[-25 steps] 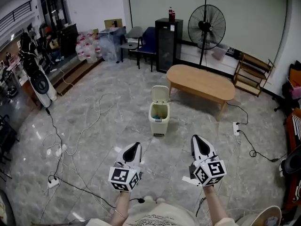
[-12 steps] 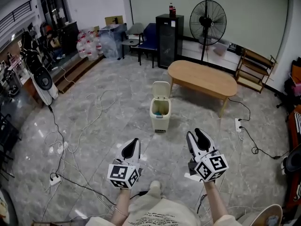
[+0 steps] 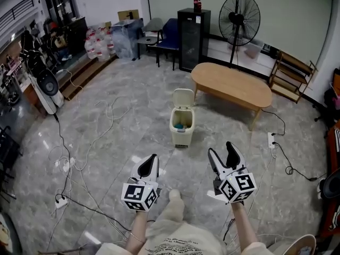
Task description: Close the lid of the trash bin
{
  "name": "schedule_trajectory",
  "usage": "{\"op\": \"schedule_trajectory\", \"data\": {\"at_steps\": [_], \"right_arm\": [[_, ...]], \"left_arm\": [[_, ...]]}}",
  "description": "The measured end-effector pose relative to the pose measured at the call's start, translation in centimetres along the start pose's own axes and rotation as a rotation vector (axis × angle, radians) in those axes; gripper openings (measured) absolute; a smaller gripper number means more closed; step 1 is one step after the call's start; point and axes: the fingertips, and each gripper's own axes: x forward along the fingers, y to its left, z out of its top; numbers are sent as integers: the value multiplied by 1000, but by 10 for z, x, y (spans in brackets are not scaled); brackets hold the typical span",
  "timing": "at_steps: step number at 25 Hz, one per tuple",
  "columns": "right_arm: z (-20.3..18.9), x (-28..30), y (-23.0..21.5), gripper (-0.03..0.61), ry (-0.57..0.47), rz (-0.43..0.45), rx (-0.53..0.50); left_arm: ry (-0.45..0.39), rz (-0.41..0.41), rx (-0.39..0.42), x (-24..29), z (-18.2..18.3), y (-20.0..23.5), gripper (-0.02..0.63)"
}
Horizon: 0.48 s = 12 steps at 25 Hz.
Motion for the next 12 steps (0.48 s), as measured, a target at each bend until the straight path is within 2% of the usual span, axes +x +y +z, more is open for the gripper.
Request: {"op": "schedule_trajectory", "data": {"at_steps": [12], "right_arm": [[-15, 137, -38, 302, 69, 2, 25]], "left_arm": [[23, -28, -21, 123, 6, 69, 23]]}}
